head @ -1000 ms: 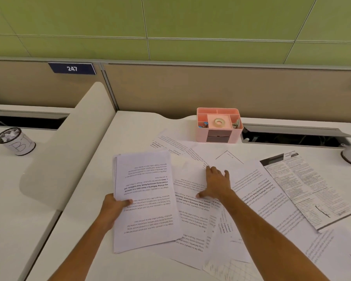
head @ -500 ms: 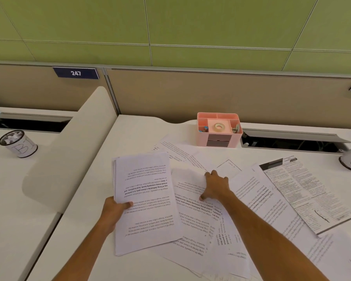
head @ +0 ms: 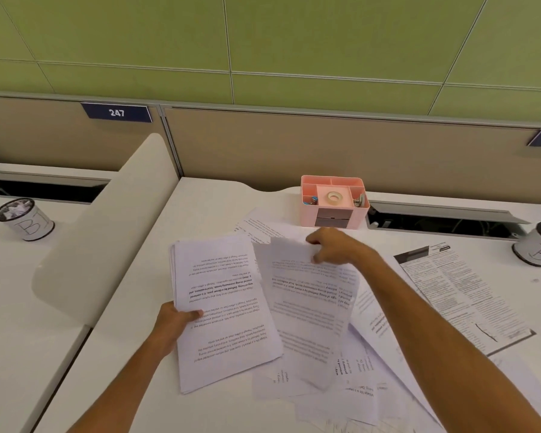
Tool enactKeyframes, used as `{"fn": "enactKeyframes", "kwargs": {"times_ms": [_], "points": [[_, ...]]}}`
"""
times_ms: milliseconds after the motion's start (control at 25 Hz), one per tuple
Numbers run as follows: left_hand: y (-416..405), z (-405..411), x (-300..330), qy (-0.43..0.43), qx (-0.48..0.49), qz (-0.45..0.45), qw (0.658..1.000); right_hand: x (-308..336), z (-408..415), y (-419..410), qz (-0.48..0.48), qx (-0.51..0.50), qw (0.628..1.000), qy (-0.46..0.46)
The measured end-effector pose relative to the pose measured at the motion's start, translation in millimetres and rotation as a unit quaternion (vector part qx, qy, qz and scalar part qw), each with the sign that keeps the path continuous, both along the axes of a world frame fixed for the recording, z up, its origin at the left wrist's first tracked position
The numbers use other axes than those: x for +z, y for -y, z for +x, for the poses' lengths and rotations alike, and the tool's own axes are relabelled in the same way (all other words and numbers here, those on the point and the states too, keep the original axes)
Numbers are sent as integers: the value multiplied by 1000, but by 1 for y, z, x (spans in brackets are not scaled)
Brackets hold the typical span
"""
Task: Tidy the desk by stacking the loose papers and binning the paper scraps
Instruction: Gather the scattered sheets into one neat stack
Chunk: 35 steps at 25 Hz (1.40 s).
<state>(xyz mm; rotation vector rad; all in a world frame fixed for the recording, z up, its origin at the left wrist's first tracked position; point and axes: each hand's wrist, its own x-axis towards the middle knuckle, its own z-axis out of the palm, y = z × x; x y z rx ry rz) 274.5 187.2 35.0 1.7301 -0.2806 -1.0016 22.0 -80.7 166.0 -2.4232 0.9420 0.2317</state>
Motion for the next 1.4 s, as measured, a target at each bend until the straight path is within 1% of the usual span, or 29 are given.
{"fn": "enactKeyframes", "kwargs": {"times_ms": [80, 120, 280, 400, 520, 600, 640, 720, 840, 960, 1040, 1160, 1240, 1320, 1400], "points": [[1, -1, 0, -4, -4, -4, 1000, 35, 2, 0, -36, 36, 999, -4], [1, -2, 0, -6, -5, -7, 1000, 52, 3, -1, -37, 50, 998, -9], [4, -1, 6, -18, -12, -28, 999, 110, 6, -9, 5, 100, 995, -17], [9, -1, 15, -25, -33, -41, 998, 132, 15, -13, 66, 130, 989, -19], [16, -4, 28, -22, -48, -56, 997, 140, 22, -18, 171, 142, 974, -30], [19, -7, 36, -14, -69, -63, 996, 144, 25, -18, 237, 142, 961, -19], [20, -9, 40, -9, -81, -67, 994, 143, 28, -17, 244, 146, 959, -9], [22, -11, 45, 1, -105, -79, 991, 134, 37, -17, 195, 149, 969, 20], [27, -19, 56, 27, -136, -99, 985, 100, 56, -18, 65, 90, 991, 69], [32, -23, 64, 34, -147, -114, 982, 74, 68, -27, -9, 58, 993, 106], [31, -25, 67, 27, -161, -126, 979, 65, 70, -30, -22, 35, 991, 130], [31, -27, 66, 26, -170, -125, 977, 63, 69, -32, -21, -28, 983, 180], [32, -31, 67, 17, -158, -125, 979, 67, 69, -34, -57, -43, 977, 203], [33, -33, 71, -29, -153, -136, 978, 69, 68, -36, -76, -45, 974, 209], [33, -32, 76, -57, -184, -156, 969, 67, 68, -41, -78, -45, 974, 209]]}}
